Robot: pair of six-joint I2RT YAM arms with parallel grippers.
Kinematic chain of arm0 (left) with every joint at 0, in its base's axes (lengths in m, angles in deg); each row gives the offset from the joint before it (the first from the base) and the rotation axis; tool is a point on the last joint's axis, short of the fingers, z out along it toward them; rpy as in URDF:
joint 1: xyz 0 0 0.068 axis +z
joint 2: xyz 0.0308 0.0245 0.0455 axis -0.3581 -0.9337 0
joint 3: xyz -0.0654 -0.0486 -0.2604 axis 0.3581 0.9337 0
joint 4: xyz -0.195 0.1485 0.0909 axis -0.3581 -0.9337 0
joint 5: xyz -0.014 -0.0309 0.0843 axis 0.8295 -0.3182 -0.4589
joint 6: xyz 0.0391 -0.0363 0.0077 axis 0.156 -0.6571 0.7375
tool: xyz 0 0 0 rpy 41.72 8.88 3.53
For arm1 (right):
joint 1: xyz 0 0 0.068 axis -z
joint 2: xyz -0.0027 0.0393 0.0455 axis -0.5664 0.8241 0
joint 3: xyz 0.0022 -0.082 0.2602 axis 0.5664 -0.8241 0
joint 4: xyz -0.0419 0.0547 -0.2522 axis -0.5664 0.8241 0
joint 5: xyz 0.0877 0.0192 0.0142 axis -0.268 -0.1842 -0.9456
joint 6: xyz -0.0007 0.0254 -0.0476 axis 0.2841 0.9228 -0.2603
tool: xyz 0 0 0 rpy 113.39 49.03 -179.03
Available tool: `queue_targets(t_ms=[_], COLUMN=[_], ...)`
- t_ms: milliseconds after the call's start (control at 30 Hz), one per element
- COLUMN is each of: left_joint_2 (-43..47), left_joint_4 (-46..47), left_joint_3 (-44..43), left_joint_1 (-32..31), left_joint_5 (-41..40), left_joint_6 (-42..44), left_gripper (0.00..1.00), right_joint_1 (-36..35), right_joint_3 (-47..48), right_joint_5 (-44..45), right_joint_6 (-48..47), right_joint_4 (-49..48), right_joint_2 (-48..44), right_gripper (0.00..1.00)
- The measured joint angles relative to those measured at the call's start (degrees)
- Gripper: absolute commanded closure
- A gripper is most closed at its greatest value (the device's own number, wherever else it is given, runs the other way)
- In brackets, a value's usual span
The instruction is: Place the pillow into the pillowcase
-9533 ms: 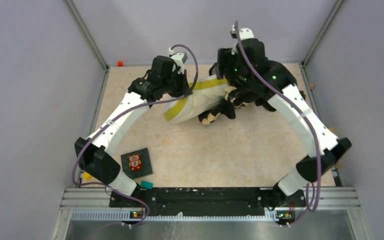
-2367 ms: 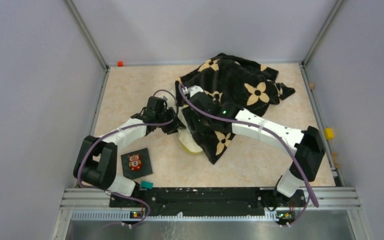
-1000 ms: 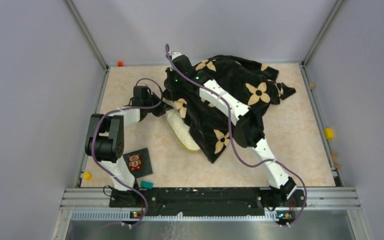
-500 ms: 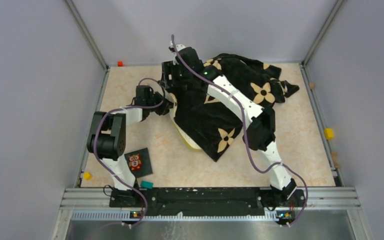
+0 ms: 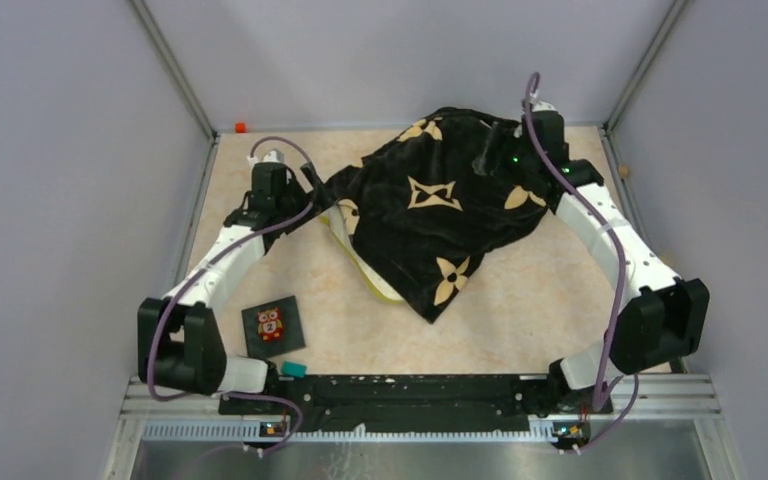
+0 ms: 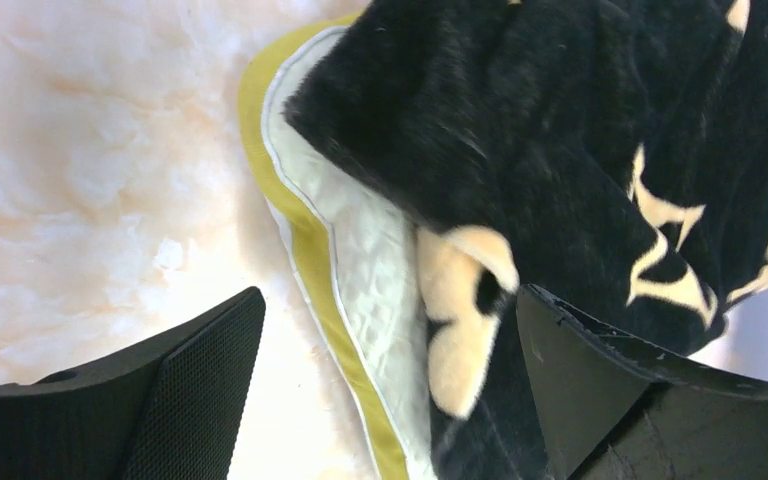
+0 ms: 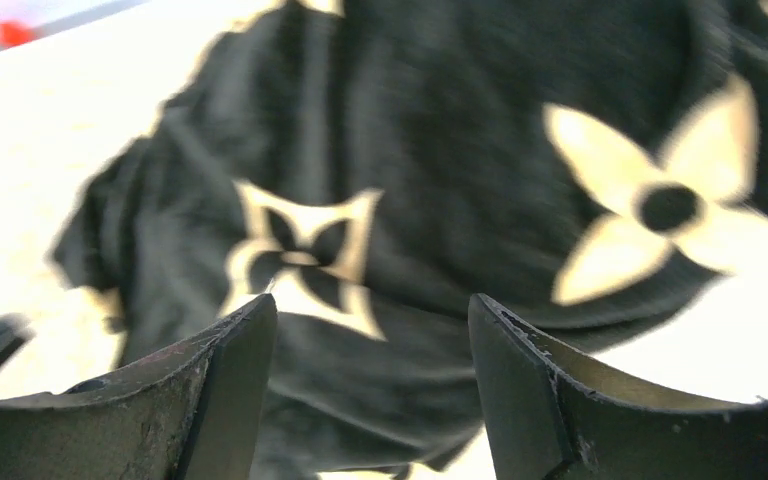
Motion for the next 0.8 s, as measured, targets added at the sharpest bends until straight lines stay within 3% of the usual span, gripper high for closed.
queue_targets(t_ms=[200, 467, 800], left_joint_2=[7.63, 0.35, -21.27], left_joint_4=[-7.37, -17.35, -24.92], left_joint_3=[-3.58, -11.76, -19.71], left_joint_1=[-16.92, -46.05, -57.48], left_joint_5=[-12.68, -29.62, -45.9], left_joint_6=[9.99, 17.81, 23.06], left_gripper=[0.02, 0.01, 0.01], right_joint_1=[11.08, 14.4, 19.26], right_joint_3=[-15.98, -20.63, -29.68], right_joint_5=[-2.78, -5.29, -7.54], right_joint_6=[3.26, 5.62, 11.37], right_joint_4=[-3.87, -8.55, -18.53], right_joint_2=[-2.03, -1.53, 0.63], right_gripper=[0.32, 0.31, 0.3])
